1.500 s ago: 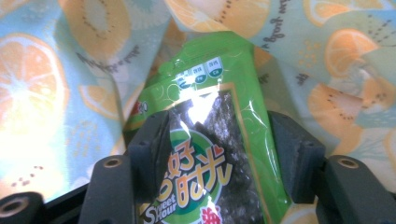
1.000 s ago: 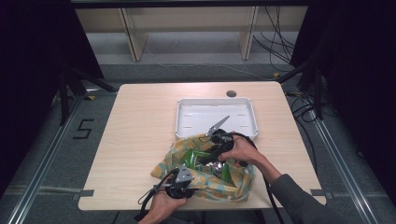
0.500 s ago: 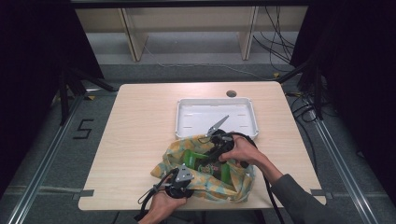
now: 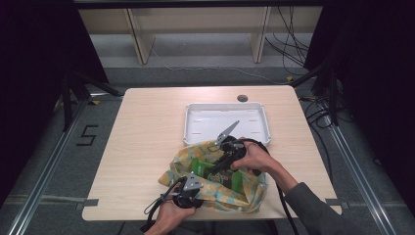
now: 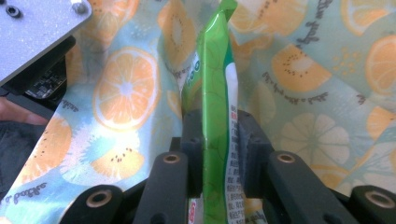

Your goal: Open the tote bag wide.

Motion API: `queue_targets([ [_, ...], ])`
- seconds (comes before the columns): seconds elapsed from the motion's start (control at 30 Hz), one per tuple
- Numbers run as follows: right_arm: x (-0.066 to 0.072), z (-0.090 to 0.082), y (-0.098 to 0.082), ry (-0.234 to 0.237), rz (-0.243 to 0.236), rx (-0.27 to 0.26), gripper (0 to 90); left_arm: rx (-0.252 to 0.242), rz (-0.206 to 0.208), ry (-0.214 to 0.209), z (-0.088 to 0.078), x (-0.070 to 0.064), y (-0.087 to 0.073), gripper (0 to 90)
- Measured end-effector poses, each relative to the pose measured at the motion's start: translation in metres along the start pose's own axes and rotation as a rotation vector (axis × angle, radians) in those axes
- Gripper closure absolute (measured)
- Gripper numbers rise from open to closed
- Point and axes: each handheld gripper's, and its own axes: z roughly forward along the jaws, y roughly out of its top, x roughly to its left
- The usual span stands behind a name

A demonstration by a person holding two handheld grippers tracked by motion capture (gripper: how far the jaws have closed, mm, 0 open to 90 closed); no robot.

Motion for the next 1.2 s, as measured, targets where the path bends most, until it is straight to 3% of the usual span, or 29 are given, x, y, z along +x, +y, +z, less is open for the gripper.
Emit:
queue_targets([
  [0.03, 0.0, -0.001, 0.001, 0.001, -0.013, -0.012, 76.2, -0.004, -0.029, -0.008, -0.001, -0.003, -0.001, 83.6],
  [0.07, 0.001, -0.003, 0.001, 0.004, -0.013, -0.016, 76.3, 0.009, -0.004, -0.008, -0.003, -0.002, -0.001, 82.0],
  [0.13, 0.003, -0.008, 0.003, -0.011, -0.016, -0.021, 76.3, 0.011, -0.03, -0.012, -0.008, -0.005, -0.002, 78.5],
  [0.17, 0.004, -0.011, 0.003, -0.021, -0.021, -0.026, 76.2, 0.018, -0.002, -0.004, -0.011, -0.004, -0.002, 76.8],
  [0.2, 0.005, -0.012, 0.004, -0.019, -0.023, -0.032, 76.3, 0.019, -0.032, -0.018, -0.014, -0.006, -0.003, 74.7],
  [0.27, 0.007, -0.015, 0.005, -0.028, -0.023, -0.044, 76.2, 0.025, -0.032, -0.034, -0.021, -0.007, -0.002, 69.5],
  [0.3, 0.007, -0.015, 0.005, -0.029, -0.044, -0.058, 76.2, 0.019, -0.047, -0.038, -0.025, -0.008, -0.002, 68.1],
  [0.37, 0.011, -0.018, 0.006, -0.034, -0.023, -0.055, 76.2, 0.013, -0.059, -0.045, -0.031, -0.011, -0.003, 64.3],
  [0.47, 0.013, -0.02, 0.008, -0.039, -0.041, -0.065, 76.2, -0.013, -0.068, -0.05, -0.043, -0.014, -0.004, 60.9],
  [0.6, 0.016, -0.024, 0.009, -0.049, -0.034, -0.076, 76.2, -0.01, -0.05, -0.047, -0.058, -0.015, -0.007, 58.3],
  [0.67, 0.015, -0.026, 0.01, -0.045, -0.057, -0.096, 76.2, -0.031, -0.07, -0.039, -0.063, -0.015, -0.008, 57.2],
  [0.73, 0.017, -0.03, 0.01, -0.058, -0.04, -0.107, 76.2, -0.025, -0.075, -0.03, -0.068, -0.014, -0.009, 56.3],
  [0.77, 0.018, -0.032, 0.01, -0.054, -0.034, -0.114, 76.2, -0.025, -0.045, -0.026, -0.071, -0.012, -0.009, 55.7],
  [0.87, 0.019, -0.038, 0.012, -0.054, -0.051, -0.144, 76.2, -0.018, -0.072, -0.015, -0.078, -0.012, -0.012, 53.7],
  [0.9, 0.021, -0.04, 0.012, -0.055, -0.03, -0.157, 76.2, -0.031, -0.084, -0.013, -0.078, -0.012, -0.013, 52.5],
  [0.93, 0.02, -0.042, 0.013, -0.051, -0.046, -0.171, 76.2, -0.025, -0.079, -0.005, -0.08, -0.011, -0.014, 51.3],
  [0.97, 0.02, -0.044, 0.014, -0.052, -0.041, -0.176, 76.2, -0.007, -0.042, 0.011, -0.083, -0.008, -0.015, 49.8],
  [1.0, 0.022, -0.046, 0.014, -0.051, -0.03, -0.186, 76.2, -0.01, -0.07, 0.016, -0.084, -0.008, -0.016, 47.8],
  [1.1, 0.023, -0.052, 0.016, -0.065, -0.04, -0.202, 76.2, -0.003, -0.055, 0.038, -0.089, -0.004, -0.018, 43.4],
  [1.13, 0.022, -0.053, 0.016, -0.073, -0.049, -0.214, 76.2, 0.003, -0.072, 0.039, -0.091, -0.005, -0.019, 41.6],
  [1.17, 0.023, -0.056, 0.016, -0.072, -0.025, -0.21, 76.2, 0.002, -0.058, 0.05, -0.092, -0.002, -0.019, 40.6],
  [1.2, 0.022, -0.057, 0.016, -0.073, -0.043, -0.227, 76.2, -0.001, -0.081, 0.061, -0.094, -0.001, -0.02, 40.0],
])
